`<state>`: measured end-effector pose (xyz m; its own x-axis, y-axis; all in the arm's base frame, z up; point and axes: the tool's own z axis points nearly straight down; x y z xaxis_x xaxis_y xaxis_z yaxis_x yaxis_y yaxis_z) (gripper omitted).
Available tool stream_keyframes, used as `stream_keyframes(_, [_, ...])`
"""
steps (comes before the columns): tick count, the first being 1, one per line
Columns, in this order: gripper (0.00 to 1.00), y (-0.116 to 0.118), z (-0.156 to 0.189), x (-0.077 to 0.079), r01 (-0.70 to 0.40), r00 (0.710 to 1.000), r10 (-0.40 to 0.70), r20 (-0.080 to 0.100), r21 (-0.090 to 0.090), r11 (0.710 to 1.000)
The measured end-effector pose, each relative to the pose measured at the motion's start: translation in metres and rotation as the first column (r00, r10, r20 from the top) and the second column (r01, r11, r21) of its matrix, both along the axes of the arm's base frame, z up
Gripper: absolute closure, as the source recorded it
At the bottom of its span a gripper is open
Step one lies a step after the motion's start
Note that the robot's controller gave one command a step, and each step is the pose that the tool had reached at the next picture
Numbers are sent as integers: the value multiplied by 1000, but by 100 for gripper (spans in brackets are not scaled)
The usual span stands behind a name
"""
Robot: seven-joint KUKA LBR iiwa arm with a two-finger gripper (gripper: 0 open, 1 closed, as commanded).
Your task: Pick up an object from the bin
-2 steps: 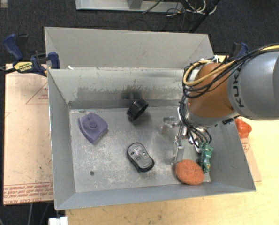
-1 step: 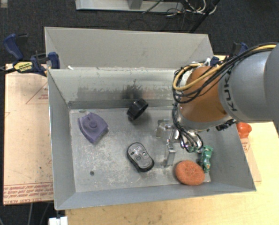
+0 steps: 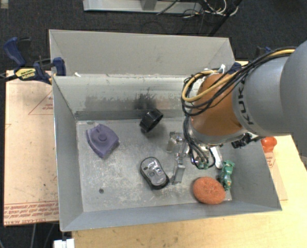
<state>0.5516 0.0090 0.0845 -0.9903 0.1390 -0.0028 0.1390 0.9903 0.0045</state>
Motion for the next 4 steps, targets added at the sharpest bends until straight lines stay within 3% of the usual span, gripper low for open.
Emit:
stream_keyframes(1, [0, 2, 2, -24, -215, 977, 215, -1, -3, 977])
stream_keyframes(2, [100, 26, -6, -56, -156, 988, 156, 0, 0, 988])
stream_keyframes(3, [100, 26, -6, -56, -156, 988, 156, 0, 0, 988])
stream_keyframes(4, [100, 29, -8, -55, -278, 961, 278, 0, -1, 961])
